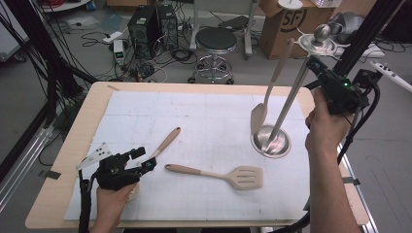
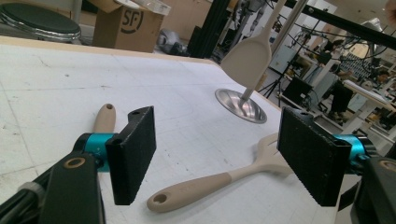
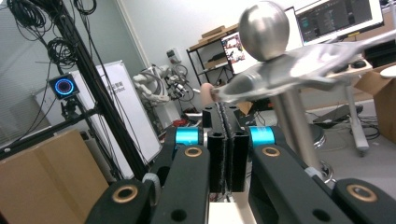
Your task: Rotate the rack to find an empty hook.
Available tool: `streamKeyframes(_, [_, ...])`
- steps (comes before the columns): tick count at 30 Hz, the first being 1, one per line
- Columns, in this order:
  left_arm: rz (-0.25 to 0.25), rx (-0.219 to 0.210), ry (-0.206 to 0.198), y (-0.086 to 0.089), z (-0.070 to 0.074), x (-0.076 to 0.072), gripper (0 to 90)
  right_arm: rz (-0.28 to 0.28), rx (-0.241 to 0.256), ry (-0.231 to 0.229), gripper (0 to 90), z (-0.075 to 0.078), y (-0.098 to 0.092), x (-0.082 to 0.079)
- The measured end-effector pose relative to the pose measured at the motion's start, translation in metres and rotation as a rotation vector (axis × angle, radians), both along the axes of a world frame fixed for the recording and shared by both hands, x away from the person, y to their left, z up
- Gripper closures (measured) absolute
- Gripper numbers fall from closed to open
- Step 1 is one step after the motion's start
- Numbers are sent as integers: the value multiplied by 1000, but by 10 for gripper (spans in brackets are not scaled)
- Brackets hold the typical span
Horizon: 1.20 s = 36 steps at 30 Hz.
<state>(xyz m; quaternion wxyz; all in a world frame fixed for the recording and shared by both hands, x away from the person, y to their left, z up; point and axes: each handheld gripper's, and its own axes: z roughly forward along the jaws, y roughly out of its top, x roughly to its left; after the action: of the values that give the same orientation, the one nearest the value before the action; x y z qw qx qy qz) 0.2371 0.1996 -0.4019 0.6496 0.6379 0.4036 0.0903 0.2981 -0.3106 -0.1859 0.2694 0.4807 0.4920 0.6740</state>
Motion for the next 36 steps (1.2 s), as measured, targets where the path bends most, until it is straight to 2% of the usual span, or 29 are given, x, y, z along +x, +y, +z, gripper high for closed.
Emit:
streamKeyframes(5, [-6,-5,-3,0,1,-2,287,1,12,4,899,1,7,2])
streamKeyframes(12, [3,-6,-8,2,2,-2,287,3,3,20,899,3,15,8])
streamKeyframes(18, [-1,-4,0,1,2,-2,287,-6,-28,31,899,7,20,16])
streamKeyframes(22, [-2,1,2,1,0,-2,288,-10,-24,36,899,8,19,19])
streamKeyframes(24, [0,-1,4,2,0,-2,288,5,-17,32,899,5,18,15])
streamKeyframes(26, [8,-6,3,3,1,-3,287,25,-12,10,899,1,17,9])
streamKeyframes(31, [5,-2,6,3,0,-3,288,52,-78,11,897,-15,18,-1])
streamKeyframes(32, [2,-1,5,2,1,-3,288,60,-78,13,877,-18,18,-3])
streamKeyframes(34, [-2,0,3,1,1,-3,288,88,-74,12,763,-23,16,-4])
streamKeyframes(36, [-3,-1,5,1,0,-3,288,112,-75,41,678,-28,15,-3])
